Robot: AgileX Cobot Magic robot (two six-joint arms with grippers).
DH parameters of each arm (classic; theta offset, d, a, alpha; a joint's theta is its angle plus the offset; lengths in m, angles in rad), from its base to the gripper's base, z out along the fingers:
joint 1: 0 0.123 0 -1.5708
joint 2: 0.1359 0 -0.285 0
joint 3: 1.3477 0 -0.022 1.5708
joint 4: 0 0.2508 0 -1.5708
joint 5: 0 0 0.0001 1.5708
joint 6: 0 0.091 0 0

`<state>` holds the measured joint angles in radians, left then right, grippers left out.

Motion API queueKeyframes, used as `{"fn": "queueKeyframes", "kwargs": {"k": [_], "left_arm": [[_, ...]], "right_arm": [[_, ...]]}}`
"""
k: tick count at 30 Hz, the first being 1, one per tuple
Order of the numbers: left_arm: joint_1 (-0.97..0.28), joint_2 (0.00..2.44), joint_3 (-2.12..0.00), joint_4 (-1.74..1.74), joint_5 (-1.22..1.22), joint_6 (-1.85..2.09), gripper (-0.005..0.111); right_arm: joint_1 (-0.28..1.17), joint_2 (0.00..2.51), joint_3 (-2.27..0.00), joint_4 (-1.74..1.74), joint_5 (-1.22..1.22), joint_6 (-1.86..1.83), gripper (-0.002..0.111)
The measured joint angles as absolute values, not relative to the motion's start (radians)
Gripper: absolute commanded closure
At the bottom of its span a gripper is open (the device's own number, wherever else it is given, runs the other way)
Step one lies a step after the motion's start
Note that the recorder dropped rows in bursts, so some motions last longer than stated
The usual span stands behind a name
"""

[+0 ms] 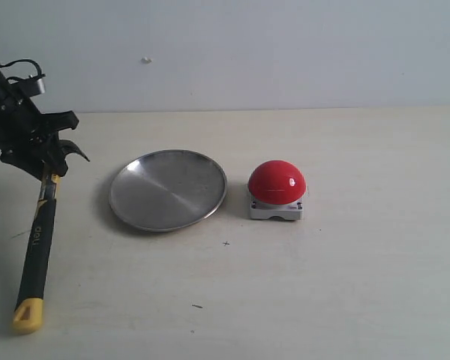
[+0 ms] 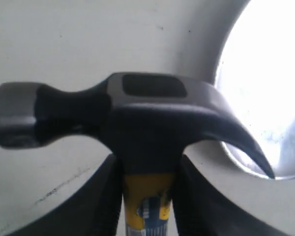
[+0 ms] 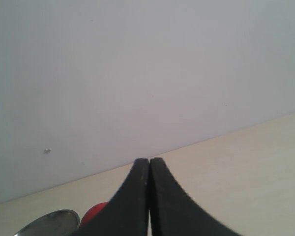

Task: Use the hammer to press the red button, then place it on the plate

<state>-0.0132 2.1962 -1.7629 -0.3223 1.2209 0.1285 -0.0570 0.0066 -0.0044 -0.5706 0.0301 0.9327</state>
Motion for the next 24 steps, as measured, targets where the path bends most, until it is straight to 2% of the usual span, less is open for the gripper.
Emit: {"fn": "queueKeyframes", "kwargs": {"k": [24], "left_arm": [[0.018,2.068,-1.517,-0.633,1.218,0.449,0.107]], "right_arm": [[-0.057,0.007,-0.004,-0.571,0.030,0.933,0.108]]}}
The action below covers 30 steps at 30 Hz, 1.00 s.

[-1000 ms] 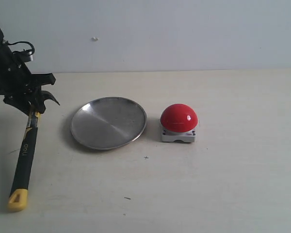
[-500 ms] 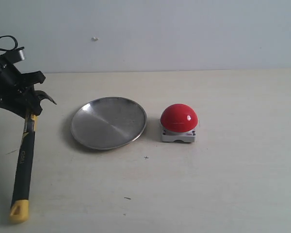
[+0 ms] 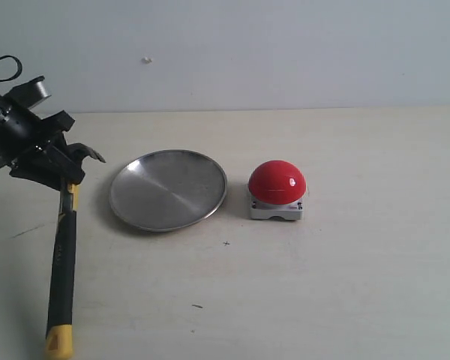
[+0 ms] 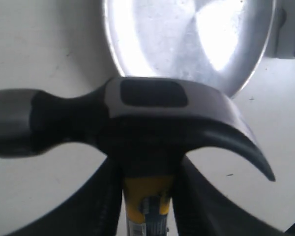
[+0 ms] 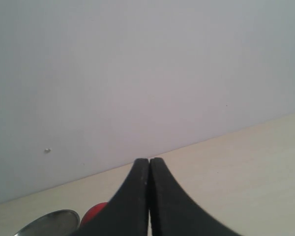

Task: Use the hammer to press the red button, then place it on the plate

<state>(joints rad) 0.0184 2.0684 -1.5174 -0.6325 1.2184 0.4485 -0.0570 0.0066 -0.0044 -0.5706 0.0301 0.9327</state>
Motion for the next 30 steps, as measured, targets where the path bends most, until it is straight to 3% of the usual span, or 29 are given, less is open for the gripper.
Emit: {"fn": "queueKeyframes", "kwargs": {"k": [15,30], "left_arm": [[0.018,2.031,-1.402,-0.952,1.209,0.701,0.107],[0.005,2.031,-1.126,-1.395,1.182,1.111,0.107]], "right_arm": [[-0.057,0.007,-0.004,-0.571,0.030,0.933,0.108],[-0.057,0.007,-0.004,-0.571,0.030,0.933,0.108]]}}
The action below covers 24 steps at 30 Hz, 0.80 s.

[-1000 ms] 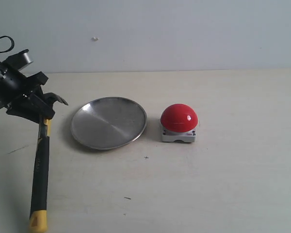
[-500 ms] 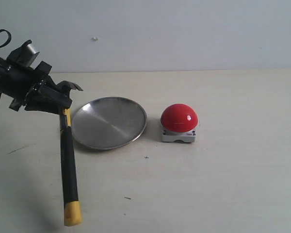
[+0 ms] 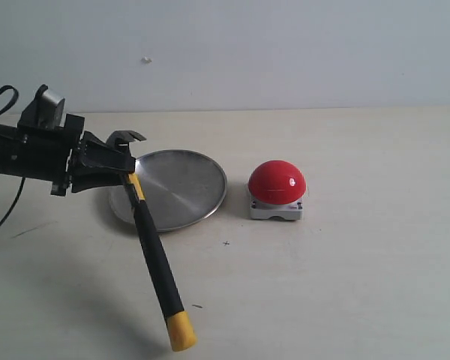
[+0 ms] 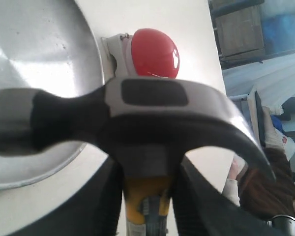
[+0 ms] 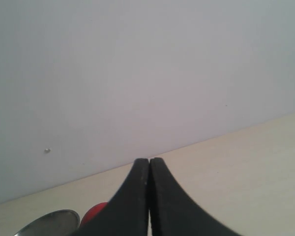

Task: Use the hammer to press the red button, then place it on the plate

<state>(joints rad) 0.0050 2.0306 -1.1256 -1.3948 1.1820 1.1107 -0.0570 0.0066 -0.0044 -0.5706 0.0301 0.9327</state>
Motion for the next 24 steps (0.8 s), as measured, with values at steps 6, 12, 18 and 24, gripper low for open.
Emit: {"fn": "queueKeyframes", "kwargs": {"k": [6,12,18,24], "left_arm": [[-0.080,2.031,-1.109,-1.465,1.175,1.168,0.107],[-0.113,2.031,-1.109,-1.507,1.175,1.193,0.107],[-0.113,2.031,-1.109,-1.507,1.175,1.194,0.107],[-0.113,2.031,-1.109,-1.507,1.175,1.197,0.107]], "right_arm": [[-0.057,0.007,-0.004,-0.571,0.024,0.933,0.108],[-0.057,0.007,-0.004,-0.530,-0.216,0.958,0.108],[-0.057,0.049,-0.060,-0.394,-0.255,0.956,0.108],[-0.057,0.323,-0.272,-0.494,-0.120,0.956,0.108]]}}
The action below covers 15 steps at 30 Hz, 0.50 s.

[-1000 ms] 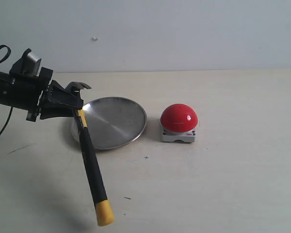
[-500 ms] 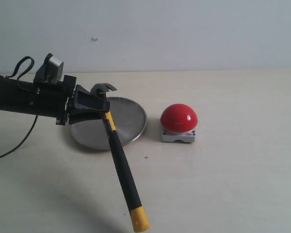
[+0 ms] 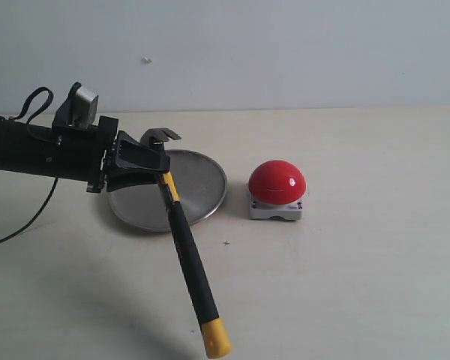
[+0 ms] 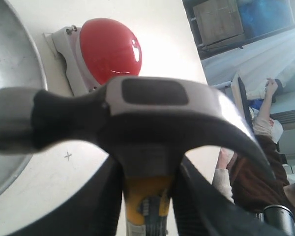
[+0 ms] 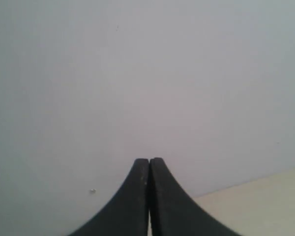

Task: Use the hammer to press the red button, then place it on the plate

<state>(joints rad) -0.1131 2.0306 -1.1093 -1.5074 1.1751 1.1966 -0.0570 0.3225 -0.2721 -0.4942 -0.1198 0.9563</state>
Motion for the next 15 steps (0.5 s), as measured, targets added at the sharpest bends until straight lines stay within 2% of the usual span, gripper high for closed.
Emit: {"fn": "queueKeyframes", "kwargs": {"k": [7,11,15], "left_arm": [[-0.113,2.031,-1.109,-1.507,1.175,1.197,0.107],[-0.113,2.031,-1.109,-1.507,1.175,1.197,0.107],[-0.113,2.031,-1.109,-1.507,1.175,1.197,0.107]], "right_arm": [[-0.057,0.712,-0.478,-0.683,0.000,0.911,0.108],[-0.057,0.951,-0.616,-0.704,0.221,0.743,0.108],[-0.059,1.159,-0.766,-0.489,0.494,0.427,0.108]]}}
